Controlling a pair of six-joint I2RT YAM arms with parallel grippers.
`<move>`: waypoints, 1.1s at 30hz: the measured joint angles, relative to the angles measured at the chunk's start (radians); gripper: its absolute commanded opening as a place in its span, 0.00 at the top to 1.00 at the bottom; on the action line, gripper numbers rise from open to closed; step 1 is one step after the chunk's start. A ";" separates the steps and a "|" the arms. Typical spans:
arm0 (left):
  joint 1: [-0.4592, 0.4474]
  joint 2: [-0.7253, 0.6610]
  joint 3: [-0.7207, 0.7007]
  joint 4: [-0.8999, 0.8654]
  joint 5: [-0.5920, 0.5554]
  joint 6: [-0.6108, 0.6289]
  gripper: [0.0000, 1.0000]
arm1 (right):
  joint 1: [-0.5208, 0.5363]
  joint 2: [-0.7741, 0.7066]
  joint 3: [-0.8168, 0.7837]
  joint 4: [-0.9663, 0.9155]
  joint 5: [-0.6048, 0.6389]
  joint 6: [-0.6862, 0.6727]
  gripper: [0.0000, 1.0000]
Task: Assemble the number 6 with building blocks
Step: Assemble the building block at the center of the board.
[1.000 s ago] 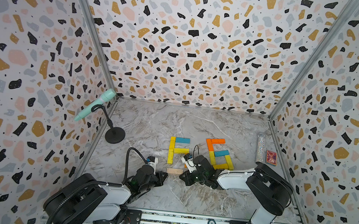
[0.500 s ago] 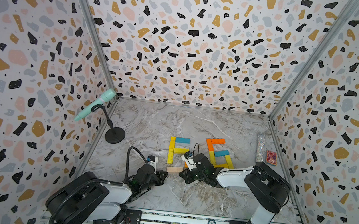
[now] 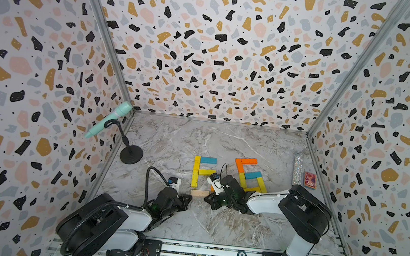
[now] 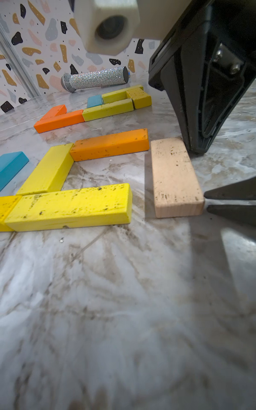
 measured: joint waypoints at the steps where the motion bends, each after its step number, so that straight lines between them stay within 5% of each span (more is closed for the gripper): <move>1: 0.000 0.005 0.002 0.003 -0.002 0.000 1.00 | 0.000 0.000 0.000 0.000 0.000 0.000 0.92; 33: 0.000 0.003 0.011 -0.013 -0.015 0.019 1.00 | -0.003 0.000 0.003 -0.002 0.005 0.000 0.91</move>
